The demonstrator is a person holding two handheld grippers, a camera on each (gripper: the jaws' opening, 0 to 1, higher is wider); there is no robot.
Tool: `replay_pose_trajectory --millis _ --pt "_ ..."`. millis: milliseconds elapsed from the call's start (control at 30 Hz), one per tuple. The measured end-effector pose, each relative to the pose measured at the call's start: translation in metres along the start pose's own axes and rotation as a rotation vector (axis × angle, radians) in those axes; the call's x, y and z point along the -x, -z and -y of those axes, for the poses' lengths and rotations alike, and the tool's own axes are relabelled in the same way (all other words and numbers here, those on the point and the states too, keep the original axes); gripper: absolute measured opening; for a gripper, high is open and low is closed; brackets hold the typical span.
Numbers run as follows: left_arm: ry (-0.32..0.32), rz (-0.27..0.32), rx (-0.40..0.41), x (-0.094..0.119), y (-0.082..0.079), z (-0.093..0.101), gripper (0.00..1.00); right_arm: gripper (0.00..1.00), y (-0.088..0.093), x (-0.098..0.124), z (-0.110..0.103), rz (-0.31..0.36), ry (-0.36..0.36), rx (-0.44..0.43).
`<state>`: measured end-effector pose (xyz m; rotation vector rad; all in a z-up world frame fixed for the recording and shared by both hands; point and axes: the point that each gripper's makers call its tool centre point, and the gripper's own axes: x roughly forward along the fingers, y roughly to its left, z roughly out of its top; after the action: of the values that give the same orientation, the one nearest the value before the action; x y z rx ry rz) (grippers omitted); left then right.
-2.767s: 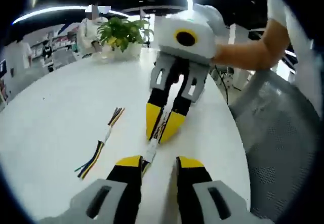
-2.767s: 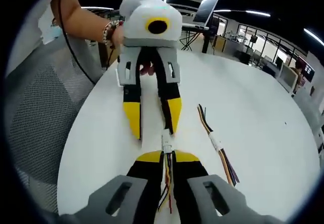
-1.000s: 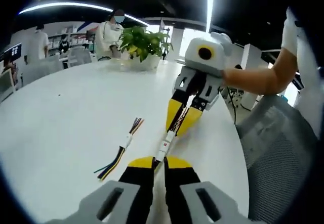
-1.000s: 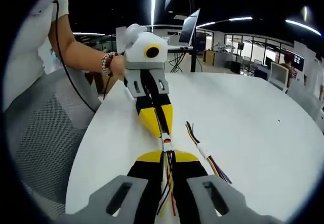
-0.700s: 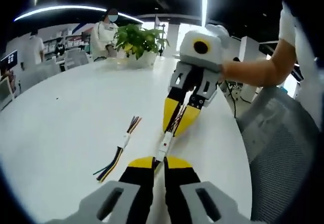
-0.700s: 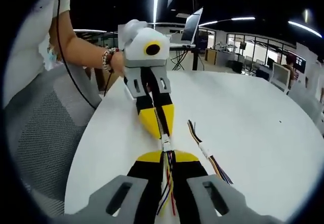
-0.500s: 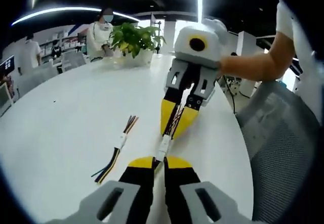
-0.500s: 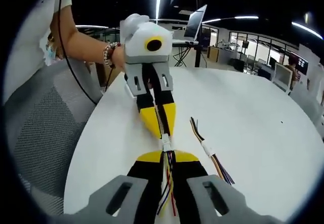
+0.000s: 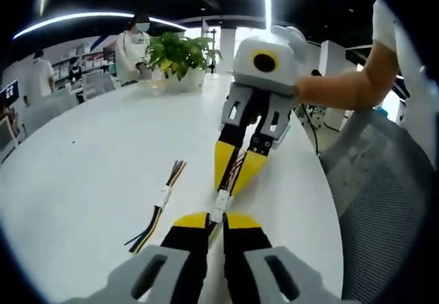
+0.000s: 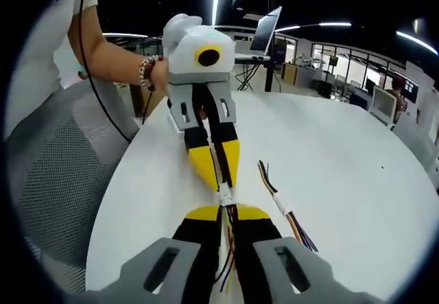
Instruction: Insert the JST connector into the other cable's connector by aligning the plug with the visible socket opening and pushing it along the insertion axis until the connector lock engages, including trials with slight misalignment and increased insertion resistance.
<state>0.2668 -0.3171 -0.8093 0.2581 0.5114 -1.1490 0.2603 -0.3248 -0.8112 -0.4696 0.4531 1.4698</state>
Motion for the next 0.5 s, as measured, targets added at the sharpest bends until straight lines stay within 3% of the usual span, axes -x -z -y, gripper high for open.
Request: replay_pose_trajectory --millis 500 --pt "0.03 -0.006 -0.028 -0.0008 -0.0006 0.0064 0.0 0.03 -0.0003 -0.0003 -0.0008 0.0 -0.001 0.007"
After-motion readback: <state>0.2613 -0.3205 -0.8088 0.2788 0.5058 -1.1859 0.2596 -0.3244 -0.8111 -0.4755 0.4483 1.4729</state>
